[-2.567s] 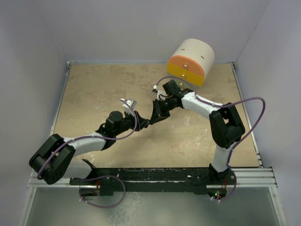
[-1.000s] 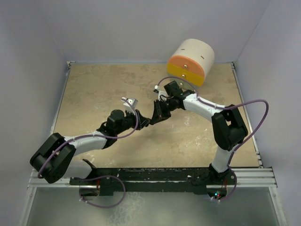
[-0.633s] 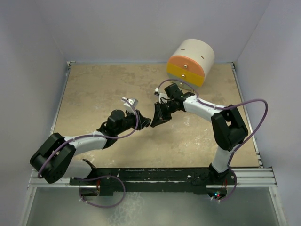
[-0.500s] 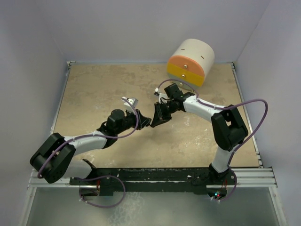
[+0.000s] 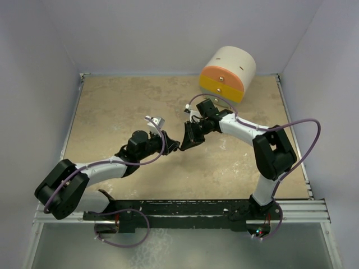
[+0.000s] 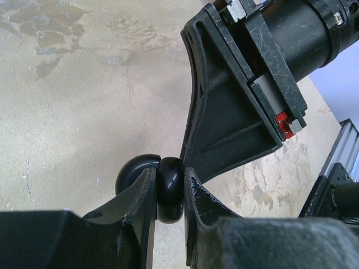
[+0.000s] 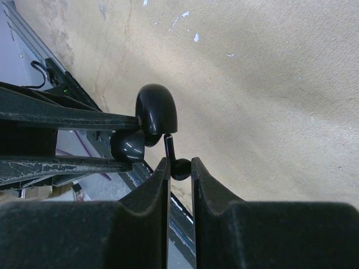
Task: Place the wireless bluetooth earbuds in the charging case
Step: Place the earbud in the charging case.
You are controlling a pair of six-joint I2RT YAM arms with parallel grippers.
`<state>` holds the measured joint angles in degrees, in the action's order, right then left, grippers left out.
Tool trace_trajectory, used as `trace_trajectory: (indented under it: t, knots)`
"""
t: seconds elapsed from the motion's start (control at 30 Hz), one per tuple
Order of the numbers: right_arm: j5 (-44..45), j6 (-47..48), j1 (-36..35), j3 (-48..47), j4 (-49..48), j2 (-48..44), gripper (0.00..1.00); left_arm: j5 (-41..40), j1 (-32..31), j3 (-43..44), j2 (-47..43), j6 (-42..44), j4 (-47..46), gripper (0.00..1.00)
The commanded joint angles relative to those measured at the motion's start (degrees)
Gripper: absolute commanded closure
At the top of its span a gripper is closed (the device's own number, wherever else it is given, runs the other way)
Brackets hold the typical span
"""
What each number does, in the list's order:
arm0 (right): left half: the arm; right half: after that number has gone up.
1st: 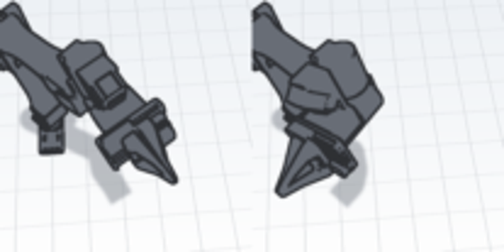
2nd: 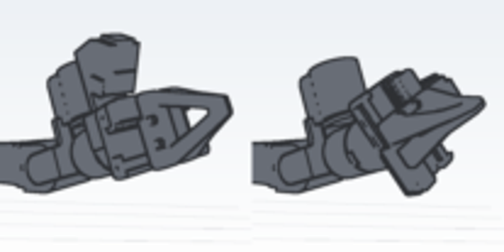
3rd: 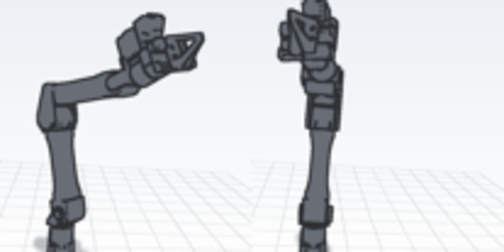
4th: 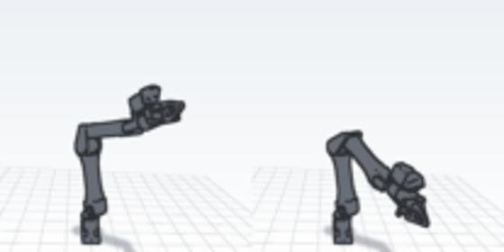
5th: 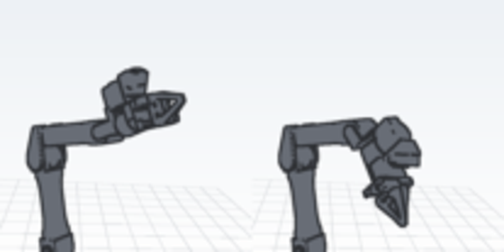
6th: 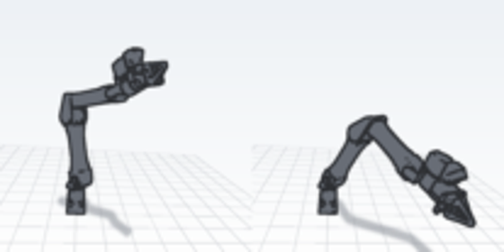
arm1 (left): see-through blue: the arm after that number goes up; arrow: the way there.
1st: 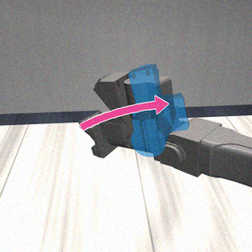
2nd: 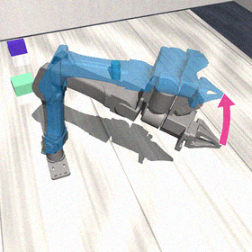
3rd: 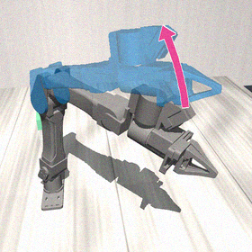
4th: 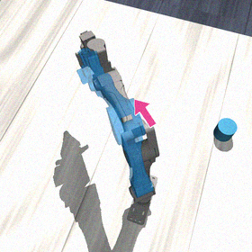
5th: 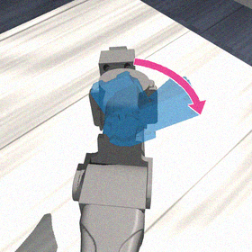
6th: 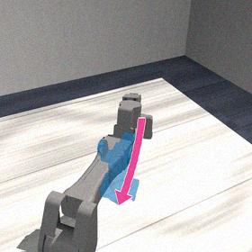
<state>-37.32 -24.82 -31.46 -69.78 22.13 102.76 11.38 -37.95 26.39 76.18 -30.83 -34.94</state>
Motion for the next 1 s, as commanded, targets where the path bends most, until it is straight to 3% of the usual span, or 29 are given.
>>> trace_trajectory:
  t: [0.0, 0.97]
  knots:
    - [-0.49, 1.18, 0.54, -0.23, -0.57, -3.61, 1.0, -1.01, -0.25, -0.73, -2.98, 0.76, -1.13, 1.0]
    - [-1.61, 2.06, 0.71, 0.49, -2.16, -2.92, 1.0, 0.85, -0.36, 2.17, 0.02, 1.04, -0.83, 1.0]
